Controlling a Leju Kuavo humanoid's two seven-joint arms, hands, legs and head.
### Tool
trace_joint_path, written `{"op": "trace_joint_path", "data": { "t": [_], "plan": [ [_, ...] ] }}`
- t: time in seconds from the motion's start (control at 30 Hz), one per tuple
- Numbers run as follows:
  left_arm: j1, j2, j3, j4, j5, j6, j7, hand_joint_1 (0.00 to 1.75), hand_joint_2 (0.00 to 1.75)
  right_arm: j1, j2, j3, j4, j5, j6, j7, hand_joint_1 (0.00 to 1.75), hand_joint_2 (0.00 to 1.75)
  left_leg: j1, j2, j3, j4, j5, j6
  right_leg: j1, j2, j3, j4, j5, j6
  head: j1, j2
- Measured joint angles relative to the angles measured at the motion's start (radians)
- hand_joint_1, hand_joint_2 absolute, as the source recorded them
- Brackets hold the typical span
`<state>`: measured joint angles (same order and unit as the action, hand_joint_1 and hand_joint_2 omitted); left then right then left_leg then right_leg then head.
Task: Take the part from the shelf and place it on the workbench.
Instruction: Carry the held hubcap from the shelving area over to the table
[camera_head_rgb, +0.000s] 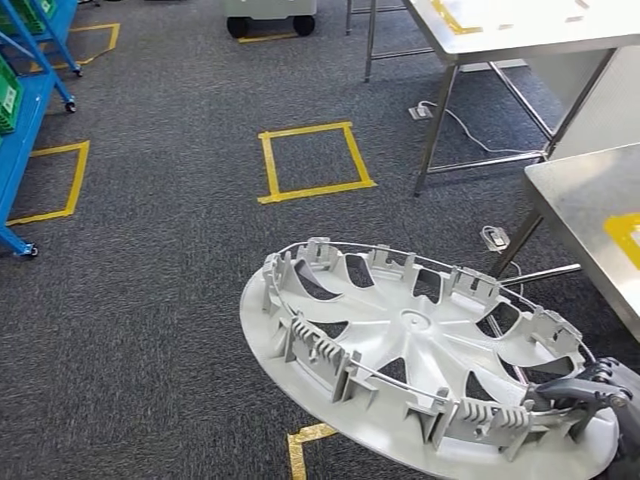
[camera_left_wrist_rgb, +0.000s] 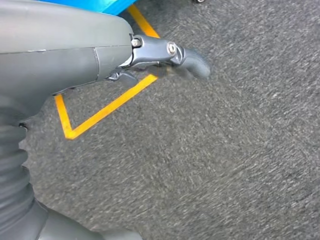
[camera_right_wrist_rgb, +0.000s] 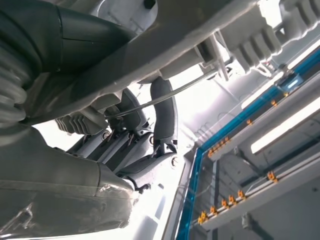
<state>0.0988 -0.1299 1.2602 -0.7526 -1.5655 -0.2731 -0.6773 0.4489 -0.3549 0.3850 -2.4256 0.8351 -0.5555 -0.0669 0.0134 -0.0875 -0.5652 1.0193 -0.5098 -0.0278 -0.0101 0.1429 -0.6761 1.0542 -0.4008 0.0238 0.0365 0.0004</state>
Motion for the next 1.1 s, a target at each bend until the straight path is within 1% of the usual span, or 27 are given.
{"op": "trace_joint_path", "data": {
  "t": [0.03,0.07,0.1,0.13,0.2,0.23,0.27,0.3,0.33,0.4,0.43,0.47,0.5,0.57,0.63,0.7,0.73,0.77,0.8,0.83,0.87,0.9,0.93,0.97,1.0,1.07,1.1],
  "plan": [
    [-0.001,0.001,0.003,0.0,-0.002,-0.001,0.0,0.0,1.75,0.0,0.0,0.0,0.0,-0.001,-0.002,-0.001,1.75,1.75,-0.001,0.011,0.003,0.0,0.004,0.007,-0.002,0.012,-0.004,-0.005,0.002,0.008,0.0,0.0],
    [-0.003,0.001,0.004,0.0,-0.002,-0.001,0.0,0.0,1.75,0.001,0.0,0.001,0.001,-0.003,-0.003,-0.001,1.75,1.75,-0.001,0.023,0.007,-0.004,0.016,0.014,-0.002,0.011,-0.007,-0.004,0.002,0.014,0.0,0.0],
    [-0.005,0.002,0.005,0.0,-0.003,-0.001,0.0,0.0,1.75,0.0,0.0,0.001,0.001,-0.004,-0.003,-0.002,1.75,1.75,0.0,0.036,0.01,-0.009,0.023,0.022,0.0,-0.009,-0.014,0.007,-0.008,0.018,0.003,0.0],
    [-0.006,0.002,0.006,0.0,-0.003,-0.002,0.0,0.0,1.75,-0.002,0.0,0.001,0.001,-0.006,-0.003,-0.002,1.75,1.75,0.001,0.05,0.014,-0.013,0.027,0.028,0.003,-0.04,-0.028,0.039,-0.031,0.022,0.005,0.0],
    [-0.004,0.003,0.01,0.0,-0.003,-0.004,0.0,0.0,1.75,-0.007,0.0,0.001,0.001,-0.007,-0.003,-0.003,1.75,1.75,-0.002,0.077,0.017,-0.015,0.027,0.035,0.006,-0.109,-0.076,0.156,-0.103,0.027,0.008,0.0],
    [-0.002,0.002,0.011,0.0,-0.004,-0.006,0.0,0.0,1.75,-0.008,0.0,0.001,0.001,-0.007,-0.004,-0.004,1.75,1.75,-0.004,0.091,0.018,-0.015,0.026,0.036,0.004,-0.125,-0.1,0.218,-0.133,0.031,0.008,0.0],
    [0.0,0.002,0.013,0.0,-0.004,-0.009,0.0,0.0,1.75,-0.008,0.0,0.002,0.001,-0.007,-0.005,-0.005,1.75,1.75,-0.004,0.106,0.019,-0.015,0.025,0.036,0.002,-0.133,-0.113,0.256,-0.148,0.034,0.008,0.0],
    [0.002,0.002,0.013,-0.001,-0.004,-0.013,-0.001,0.0,1.75,-0.007,0.0,0.002,0.001,-0.006,-0.006,-0.006,1.75,1.75,-0.004,0.119,0.02,-0.015,0.023,0.034,0.0,-0.137,-0.107,0.259,-0.144,0.036,0.008,0.0],
    [0.002,0.001,0.013,-0.002,-0.004,-0.016,-0.001,0.0,1.75,-0.007,0.0,0.002,0.001,-0.007,-0.008,-0.007,1.75,1.75,-0.003,0.132,0.023,-0.015,0.02,0.032,-0.002,-0.144,-0.08,0.222,-0.125,0.039,0.008,0.0],
    [0.003,-0.002,0.013,-0.007,-0.004,-0.022,-0.001,0.0,1.75,-0.008,0.0,0.003,0.001,-0.01,-0.012,-0.009,1.75,1.75,-0.003,0.154,0.033,-0.014,0.012,0.022,-0.003,-0.178,0.008,0.089,-0.078,0.042,0.009,0.0],
    [0.004,-0.004,0.014,-0.01,-0.004,-0.024,-0.001,0.0,1.75,-0.008,0.0,0.004,0.001,-0.014,-0.016,-0.012,1.75,1.75,-0.004,0.163,0.038,-0.014,0.007,0.016,-0.002,-0.192,0.042,0.036,-0.064,0.039,0.007,0.0],
    [0.004,-0.005,0.014,-0.015,-0.004,-0.026,-0.002,0.0,1.75,-0.008,0.0,0.004,0.001,-0.019,-0.021,-0.015,1.75,1.75,-0.006,0.17,0.044,-0.014,0.004,0.009,0.0,-0.2,0.061,0.008,-0.06,0.034,0.006,0.0],
    [0.004,-0.006,0.015,-0.019,-0.004,-0.029,-0.002,0.0,1.75,-0.008,0.0,0.005,0.001,-0.024,-0.027,-0.018,1.75,1.75,-0.007,0.178,0.049,-0.015,0.002,0.003,0.002,-0.197,0.066,0.001,-0.062,0.027,0.005,0.0],
    [0.0,-0.009,0.015,-0.025,-0.004,-0.032,-0.003,0.0,1.75,-0.008,0.0,0.005,0.001,-0.031,-0.034,-0.024,1.75,1.75,-0.004,0.188,0.058,-0.02,-0.001,-0.009,0.003,-0.175,0.066,-0.003,-0.059,0.012,0.004,0.0],
    [-0.004,-0.012,0.015,-0.027,-0.004,-0.034,-0.003,0.0,1.75,-0.011,0.0,0.005,0.0,-0.034,-0.036,-0.026,1.75,1.75,0.0,0.159,0.047,0.011,-0.028,-0.018,0.0,-0.156,0.068,-0.007,-0.056,-0.002,0.002,0.0],
    [-0.004,-0.014,0.017,-0.028,-0.004,-0.034,-0.003,0.0,1.75,-0.013,0.0,0.005,0.0,-0.037,-0.038,-0.028,1.75,1.75,0.001,0.112,-0.009,0.125,-0.088,-0.019,-0.001,-0.135,0.068,-0.009,-0.055,-0.011,-0.001,0.0],
    [-0.002,-0.014,0.019,-0.028,-0.004,-0.034,-0.003,0.0,1.75,-0.013,0.0,0.005,0.001,-0.037,-0.038,-0.028,1.75,1.75,0.001,0.1,-0.048,0.196,-0.116,-0.019,0.0,-0.123,0.068,-0.009,-0.055,-0.014,-0.002,0.0],
    [-0.001,-0.014,0.02,-0.028,-0.004,-0.035,-0.003,0.0,1.75,-0.012,0.0,0.006,0.001,-0.037,-0.038,-0.028,1.75,1.75,0.0,0.094,-0.079,0.249,-0.128,-0.017,0.001,-0.11,0.067,-0.009,-0.055,-0.015,-0.002,0.0],
    [0.0,-0.015,0.021,-0.028,-0.004,-0.035,-0.003,0.0,1.75,-0.011,0.0,0.006,0.001,-0.038,-0.039,-0.028,1.75,1.75,-0.001,0.091,-0.095,0.27,-0.121,-0.015,0.002,-0.097,0.068,-0.009,-0.055,-0.015,-0.002,0.0],
    [0.001,-0.015,0.022,-0.029,-0.004,-0.036,-0.003,0.0,1.75,-0.01,0.0,0.006,0.001,-0.038,-0.04,-0.029,1.75,1.75,-0.002,0.088,-0.092,0.251,-0.094,-0.011,0.002,-0.083,0.069,-0.009,-0.054,-0.015,-0.002,0.0],
    [0.002,-0.016,0.022,-0.031,-0.004,-0.037,-0.003,0.0,1.75,-0.009,0.0,0.006,0.001,-0.038,-0.042,-0.029,1.75,1.75,-0.003,0.079,-0.071,0.197,-0.055,-0.007,0.002,-0.069,0.07,-0.009,-0.054,-0.014,-0.002,0.0],
    [0.002,-0.016,0.022,-0.033,-0.004,-0.037,-0.002,0.0,1.75,-0.008,0.001,0.006,0.001,-0.037,-0.046,-0.03,1.75,1.75,-0.003,0.058,-0.042,0.129,-0.017,-0.003,0.001,-0.057,0.07,-0.009,-0.053,-0.012,-0.002,0.0],
    [0.003,-0.016,0.023,-0.036,-0.004,-0.037,-0.001,0.0,1.75,-0.007,0.001,0.006,0.001,-0.037,-0.051,-0.031,1.75,1.75,-0.002,0.039,-0.014,0.063,0.008,0.0,0.002,-0.044,0.068,-0.007,-0.052,-0.009,-0.002,0.0],
    [0.003,-0.017,0.024,-0.04,-0.004,-0.038,0.001,0.0,1.75,-0.007,0.001,0.005,0.0,-0.036,-0.056,-0.032,1.75,1.75,-0.002,0.023,0.005,0.017,0.021,0.002,0.002,-0.032,0.065,-0.007,-0.051,-0.004,-0.002,0.0],
    [0.003,-0.017,0.025,-0.043,-0.004,-0.039,0.004,0.0,1.75,-0.006,0.001,0.005,0.0,-0.036,-0.061,-0.033,1.75,1.75,-0.002,0.016,0.014,-0.005,0.022,0.004,0.001,-0.021,0.062,-0.008,-0.049,0.002,-0.003,0.0],
    [0.001,-0.019,0.026,-0.049,-0.004,-0.043,0.008,0.0,1.75,-0.004,0.003,0.005,0.0,-0.033,-0.066,-0.035,1.75,1.75,-0.005,0.034,0.019,-0.016,0.024,0.011,-0.003,-0.004,0.055,-0.014,-0.042,0.014,-0.006,0.0],
    [0.0,-0.02,0.026,-0.053,-0.004,-0.044,0.01,0.0,1.75,-0.003,0.004,0.005,0.0,-0.032,-0.067,-0.036,1.75,1.75,-0.004,0.046,0.021,-0.021,0.028,0.018,-0.002,-0.018,0.049,-0.01,-0.045,0.019,-0.006,0.0]
  ]
}}
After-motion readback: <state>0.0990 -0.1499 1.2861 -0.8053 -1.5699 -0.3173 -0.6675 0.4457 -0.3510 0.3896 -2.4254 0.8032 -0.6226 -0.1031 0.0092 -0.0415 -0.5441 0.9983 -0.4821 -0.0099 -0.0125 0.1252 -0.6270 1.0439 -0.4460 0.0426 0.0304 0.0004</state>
